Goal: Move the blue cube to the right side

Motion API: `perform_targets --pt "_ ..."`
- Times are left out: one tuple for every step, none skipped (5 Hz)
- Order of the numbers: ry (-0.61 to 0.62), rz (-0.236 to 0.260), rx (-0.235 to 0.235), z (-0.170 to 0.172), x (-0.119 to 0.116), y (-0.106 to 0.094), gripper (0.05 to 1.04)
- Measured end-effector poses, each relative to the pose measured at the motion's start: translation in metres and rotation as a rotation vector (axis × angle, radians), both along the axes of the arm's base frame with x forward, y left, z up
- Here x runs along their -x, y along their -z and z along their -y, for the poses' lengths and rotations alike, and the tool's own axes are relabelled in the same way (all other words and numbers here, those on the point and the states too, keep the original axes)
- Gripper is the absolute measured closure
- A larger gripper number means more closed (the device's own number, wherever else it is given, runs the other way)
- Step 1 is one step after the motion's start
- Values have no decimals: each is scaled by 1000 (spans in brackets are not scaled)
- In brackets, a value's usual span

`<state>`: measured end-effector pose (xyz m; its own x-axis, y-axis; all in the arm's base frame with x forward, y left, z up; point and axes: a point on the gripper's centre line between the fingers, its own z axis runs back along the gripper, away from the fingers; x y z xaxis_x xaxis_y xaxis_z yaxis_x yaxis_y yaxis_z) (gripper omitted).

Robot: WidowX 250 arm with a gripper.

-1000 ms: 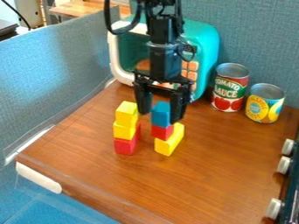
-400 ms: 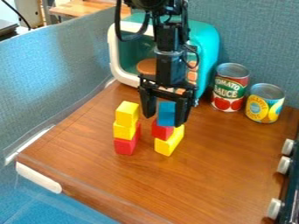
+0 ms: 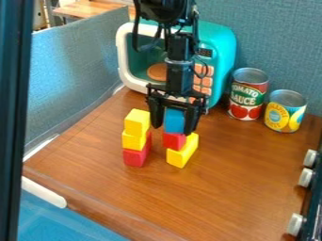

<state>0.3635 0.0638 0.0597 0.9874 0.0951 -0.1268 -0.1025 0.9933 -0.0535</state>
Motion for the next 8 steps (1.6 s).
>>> perform_targets --pt "-5 -13 7 0 1 -3 406" --pt "15 -24 -2 0 2 -3 474" --pt "37 -24 -4 6 1 -3 474" --pt "54 -25 -3 12 5 -4 474" --pt "96 -3 -11 26 10 -13 474" --pt "120 21 -26 35 15 -25 474" --pt "106 9 -20 37 18 -29 474" --pt "175 48 18 42 21 -42 474"
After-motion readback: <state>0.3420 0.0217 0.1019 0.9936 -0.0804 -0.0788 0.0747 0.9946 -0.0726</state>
